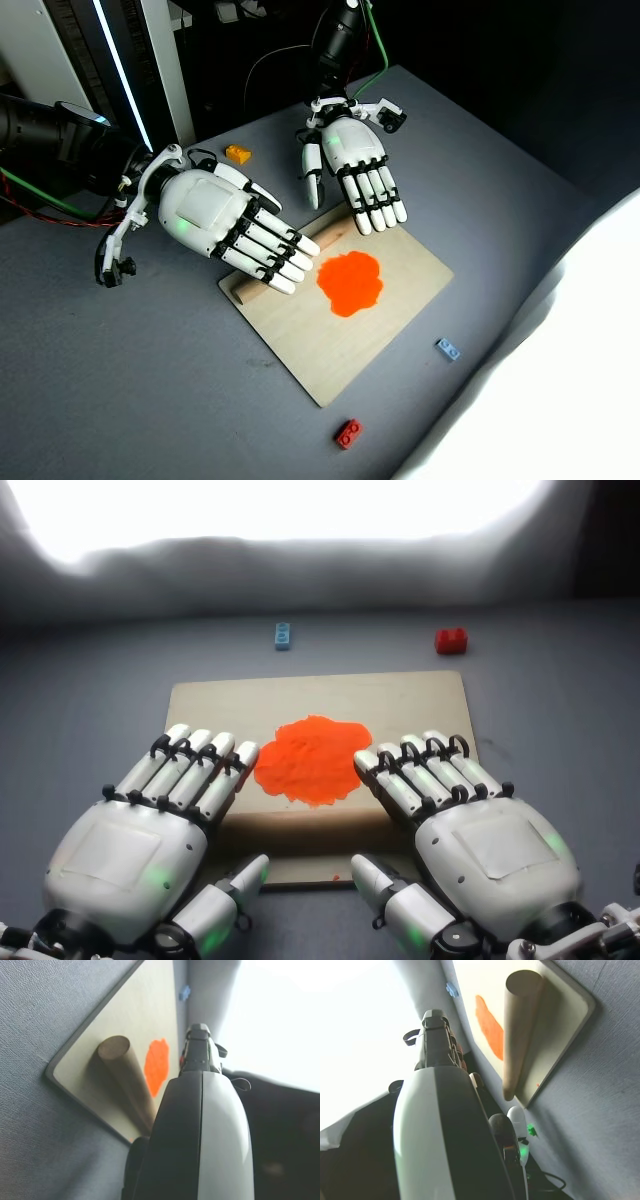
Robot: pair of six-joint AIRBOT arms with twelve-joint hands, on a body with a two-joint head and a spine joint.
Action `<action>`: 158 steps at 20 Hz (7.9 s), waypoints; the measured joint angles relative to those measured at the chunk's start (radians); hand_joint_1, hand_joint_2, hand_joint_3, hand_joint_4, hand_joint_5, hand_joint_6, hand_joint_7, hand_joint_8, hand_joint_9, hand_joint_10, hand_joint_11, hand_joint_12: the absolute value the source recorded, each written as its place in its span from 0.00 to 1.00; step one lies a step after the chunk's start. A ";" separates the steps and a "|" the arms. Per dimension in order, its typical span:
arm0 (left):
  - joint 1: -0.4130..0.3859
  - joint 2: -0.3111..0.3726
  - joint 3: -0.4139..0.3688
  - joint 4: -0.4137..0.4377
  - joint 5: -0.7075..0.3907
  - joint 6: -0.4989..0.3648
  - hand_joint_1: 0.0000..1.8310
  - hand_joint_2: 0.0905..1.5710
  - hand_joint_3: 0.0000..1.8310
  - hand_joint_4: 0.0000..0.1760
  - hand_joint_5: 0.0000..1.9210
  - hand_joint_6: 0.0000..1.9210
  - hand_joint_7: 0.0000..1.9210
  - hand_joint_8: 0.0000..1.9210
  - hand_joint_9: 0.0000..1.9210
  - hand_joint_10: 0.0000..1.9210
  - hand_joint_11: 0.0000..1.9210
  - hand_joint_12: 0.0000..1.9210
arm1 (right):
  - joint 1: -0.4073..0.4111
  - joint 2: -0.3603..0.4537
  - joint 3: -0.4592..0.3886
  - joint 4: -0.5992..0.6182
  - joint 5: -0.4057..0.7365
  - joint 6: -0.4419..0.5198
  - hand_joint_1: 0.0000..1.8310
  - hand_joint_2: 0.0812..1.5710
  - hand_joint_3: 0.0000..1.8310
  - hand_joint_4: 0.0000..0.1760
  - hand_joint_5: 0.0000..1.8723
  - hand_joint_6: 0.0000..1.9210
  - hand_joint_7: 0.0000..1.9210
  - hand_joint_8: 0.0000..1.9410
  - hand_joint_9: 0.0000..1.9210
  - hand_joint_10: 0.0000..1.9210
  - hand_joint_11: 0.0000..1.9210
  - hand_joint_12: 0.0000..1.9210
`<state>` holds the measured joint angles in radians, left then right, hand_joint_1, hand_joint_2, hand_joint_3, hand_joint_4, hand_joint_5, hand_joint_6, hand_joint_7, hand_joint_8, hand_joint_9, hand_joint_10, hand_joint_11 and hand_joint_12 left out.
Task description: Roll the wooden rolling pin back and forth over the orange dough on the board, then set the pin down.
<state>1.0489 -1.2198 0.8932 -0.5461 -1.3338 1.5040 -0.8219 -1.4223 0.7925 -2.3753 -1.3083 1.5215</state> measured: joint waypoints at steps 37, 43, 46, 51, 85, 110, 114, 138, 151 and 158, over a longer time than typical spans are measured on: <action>-0.014 -0.038 0.062 -0.058 0.043 -0.020 0.00 0.94 0.00 0.00 0.00 0.00 0.00 0.00 0.00 0.00 0.00 0.00 | -0.027 -0.148 0.236 -0.047 0.016 0.007 0.00 0.98 0.00 0.00 0.06 0.00 0.04 0.00 0.02 0.00 0.00 0.00; -0.024 -0.038 0.073 -0.055 0.066 -0.023 0.00 0.94 0.00 0.00 0.00 0.00 0.00 0.00 0.00 0.00 0.00 0.00 | -0.020 -0.155 0.253 -0.046 0.020 0.014 0.00 0.98 0.00 0.00 0.06 0.00 0.04 0.00 0.02 0.00 0.00 0.00; -0.035 -0.038 0.084 -0.058 0.081 -0.033 0.00 0.94 0.00 0.00 0.00 0.00 0.00 0.00 0.00 0.00 0.00 0.00 | -0.009 -0.161 0.272 -0.045 0.024 0.013 0.00 0.98 0.00 0.00 0.07 0.01 0.05 0.00 0.03 0.01 0.00 0.00; -0.048 -0.038 0.098 -0.054 0.088 -0.050 0.00 0.95 0.00 0.00 0.00 0.00 0.00 0.00 0.00 0.00 0.00 0.00 | -0.003 -0.164 0.301 -0.048 0.028 0.023 0.00 0.98 0.00 0.00 0.07 0.01 0.05 0.00 0.04 0.01 0.01 0.00; -0.098 -0.050 0.148 -0.075 0.193 -0.054 0.00 0.96 0.00 0.00 0.00 0.00 0.00 0.00 0.00 0.00 0.00 0.00 | 0.015 -0.180 0.363 -0.043 0.052 0.048 0.00 0.97 0.00 0.00 0.07 0.00 0.06 0.00 0.03 0.00 0.00 0.01; -0.108 -0.104 0.221 -0.085 0.135 -0.116 0.00 0.97 0.00 0.00 0.00 0.00 0.00 0.00 0.00 0.00 0.00 0.00 | 0.040 -0.189 0.396 -0.014 0.074 0.055 0.00 0.97 0.00 0.00 0.08 0.00 0.06 0.00 0.03 0.00 0.00 0.00; -0.108 -0.106 0.224 -0.089 0.134 -0.117 0.00 0.97 0.00 0.00 0.00 0.00 0.00 0.00 0.00 0.00 0.00 0.00 | 0.049 -0.192 0.409 -0.010 0.082 0.055 0.00 0.97 0.00 0.00 0.09 0.01 0.07 0.00 0.03 0.00 0.00 0.00; -0.150 -0.130 0.282 -0.097 0.169 -0.122 0.00 0.97 0.00 0.00 0.00 0.00 0.00 0.00 0.00 0.00 0.00 0.00 | 0.088 -0.209 0.478 0.046 0.119 0.076 0.00 0.98 0.00 0.00 0.08 0.00 0.07 0.00 0.05 0.00 0.00 0.00; -0.166 -0.151 0.322 -0.103 0.189 -0.145 0.00 0.97 0.00 0.00 0.00 0.00 0.00 0.00 0.00 0.00 0.00 0.00 | 0.097 -0.211 0.494 0.056 0.128 0.079 0.00 0.98 0.00 0.00 0.08 0.00 0.07 0.00 0.04 0.00 0.00 0.00; -0.178 -0.155 0.335 -0.105 0.197 -0.160 0.00 0.97 0.00 0.00 0.00 0.00 0.00 0.00 0.00 0.00 0.00 0.00 | 0.102 -0.213 0.511 0.062 0.144 0.092 0.00 0.98 0.00 0.00 0.09 0.00 0.07 0.00 0.03 0.00 0.00 0.00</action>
<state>0.8711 -1.3750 1.2278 -0.6514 -1.1370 1.3441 -0.7197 -1.6356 1.3037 -2.3131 -1.1645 1.6135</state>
